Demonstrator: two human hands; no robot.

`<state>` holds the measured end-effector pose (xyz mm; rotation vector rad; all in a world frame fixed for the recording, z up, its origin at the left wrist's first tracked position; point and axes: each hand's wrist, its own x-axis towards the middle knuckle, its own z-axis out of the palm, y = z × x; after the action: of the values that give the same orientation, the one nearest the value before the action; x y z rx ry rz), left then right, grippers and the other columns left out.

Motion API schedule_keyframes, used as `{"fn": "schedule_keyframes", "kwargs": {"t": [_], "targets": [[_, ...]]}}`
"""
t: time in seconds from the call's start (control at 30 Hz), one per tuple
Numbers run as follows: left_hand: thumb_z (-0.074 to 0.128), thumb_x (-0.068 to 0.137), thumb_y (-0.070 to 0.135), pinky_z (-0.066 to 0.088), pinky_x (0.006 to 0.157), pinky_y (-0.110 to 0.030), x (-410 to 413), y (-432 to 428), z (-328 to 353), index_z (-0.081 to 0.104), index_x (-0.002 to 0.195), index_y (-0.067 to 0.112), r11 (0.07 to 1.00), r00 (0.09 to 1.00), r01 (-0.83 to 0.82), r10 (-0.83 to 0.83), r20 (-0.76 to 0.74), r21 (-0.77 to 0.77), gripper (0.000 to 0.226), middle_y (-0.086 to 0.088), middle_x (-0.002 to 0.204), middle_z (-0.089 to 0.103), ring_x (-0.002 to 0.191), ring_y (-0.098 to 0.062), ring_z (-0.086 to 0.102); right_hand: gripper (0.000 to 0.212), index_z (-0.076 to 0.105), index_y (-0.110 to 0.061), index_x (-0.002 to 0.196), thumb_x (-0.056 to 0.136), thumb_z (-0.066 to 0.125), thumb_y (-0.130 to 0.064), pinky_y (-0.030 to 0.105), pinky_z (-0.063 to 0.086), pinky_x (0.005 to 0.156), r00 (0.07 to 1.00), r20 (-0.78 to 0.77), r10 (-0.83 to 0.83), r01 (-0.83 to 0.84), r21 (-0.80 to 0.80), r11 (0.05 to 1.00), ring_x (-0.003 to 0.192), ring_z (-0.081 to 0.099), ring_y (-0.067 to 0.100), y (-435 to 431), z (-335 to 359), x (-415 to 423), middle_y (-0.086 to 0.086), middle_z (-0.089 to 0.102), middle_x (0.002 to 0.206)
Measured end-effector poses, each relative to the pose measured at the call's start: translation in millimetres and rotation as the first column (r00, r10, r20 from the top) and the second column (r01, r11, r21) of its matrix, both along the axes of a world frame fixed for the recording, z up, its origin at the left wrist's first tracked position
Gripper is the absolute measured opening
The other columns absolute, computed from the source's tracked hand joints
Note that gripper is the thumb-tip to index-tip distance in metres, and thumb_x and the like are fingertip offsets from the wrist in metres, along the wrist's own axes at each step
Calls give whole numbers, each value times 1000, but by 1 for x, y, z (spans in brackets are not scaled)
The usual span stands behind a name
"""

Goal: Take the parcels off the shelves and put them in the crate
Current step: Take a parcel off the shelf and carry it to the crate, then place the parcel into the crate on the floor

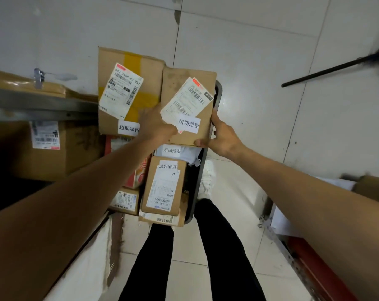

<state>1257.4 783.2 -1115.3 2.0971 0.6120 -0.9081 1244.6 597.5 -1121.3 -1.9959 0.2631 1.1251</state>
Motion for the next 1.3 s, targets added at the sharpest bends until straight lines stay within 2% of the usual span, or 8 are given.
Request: {"fn": "schedule_keyframes", "kwargs": {"t": [0.17, 0.37, 0.5, 0.67, 0.87, 1.07, 1.2, 1.3], "targets": [[76, 75, 13, 46, 90, -30, 7, -5, 41, 48, 136, 11, 987, 988, 143, -147, 38, 75, 67, -9, 132, 52, 119, -23, 51, 47, 47, -9, 124, 87, 66, -29, 30, 40, 73, 883, 56, 466, -435, -278, 857, 102, 55, 28, 13, 41, 19, 12, 56, 120], [78, 74, 19, 48, 79, -33, 10, -7, 115, 63, 104, 15, 884, 899, 412, -433, 56, 220, 34, -5, 110, 63, 100, -24, 59, 40, 53, -8, 117, 88, 63, -33, 32, 39, 70, 671, 105, 734, -653, -385, 652, 92, 51, 26, 21, 117, 19, 13, 56, 116], [79, 73, 29, 52, 81, -39, -1, -1, 198, 62, 98, 15, 798, 825, 539, -565, 22, 270, 33, -5, 100, 65, 94, -27, 61, 43, 56, -6, 117, 86, 66, -34, 32, 44, 72, 661, 133, 738, -627, -441, 642, 92, 54, 28, 17, 206, 10, 12, 59, 114], [74, 72, 32, 54, 83, -38, -22, 7, 329, 67, 90, 14, 796, 800, 511, -578, 159, 324, 27, -6, 95, 69, 90, -28, 63, 45, 57, -8, 121, 85, 68, -33, 38, 51, 84, 674, 242, 698, -508, -533, 676, 104, 58, 34, 16, 348, -9, 14, 60, 119], [74, 73, 33, 54, 86, -41, -47, 4, 485, 64, 90, 18, 776, 737, 494, -613, 284, 393, 24, -8, 100, 67, 95, -30, 63, 50, 56, -4, 121, 85, 68, -37, 43, 53, 84, 643, 367, 672, -387, -601, 699, 100, 60, 35, 22, 516, -37, 17, 63, 116], [72, 75, 35, 53, 85, -41, -89, 5, 605, 64, 95, 16, 800, 713, 355, -567, 413, 484, 28, -7, 102, 67, 95, -28, 62, 53, 55, -8, 126, 86, 68, -40, 31, 46, 70, 483, 391, 783, -363, -724, 586, 100, 60, 32, 22, 629, -75, 14, 61, 114], [72, 77, 35, 54, 85, -42, -145, 17, 655, 66, 93, 15, 839, 754, 189, -457, 472, 510, 27, -6, 99, 68, 93, -26, 63, 52, 54, -10, 126, 85, 68, -40, 27, 34, 54, 362, 418, 833, -367, -758, 539, 82, 51, 26, 24, 675, -108, 11, 56, 109], [72, 79, 36, 55, 84, -42, -195, 15, 691, 68, 92, 14, 827, 774, 109, -419, 475, 552, 25, -6, 97, 69, 92, -25, 64, 54, 55, -9, 126, 85, 69, -41, 29, 40, 63, 261, 478, 839, -402, -736, 544, 80, 50, 25, 29, 702, -140, 12, 58, 109]]}}
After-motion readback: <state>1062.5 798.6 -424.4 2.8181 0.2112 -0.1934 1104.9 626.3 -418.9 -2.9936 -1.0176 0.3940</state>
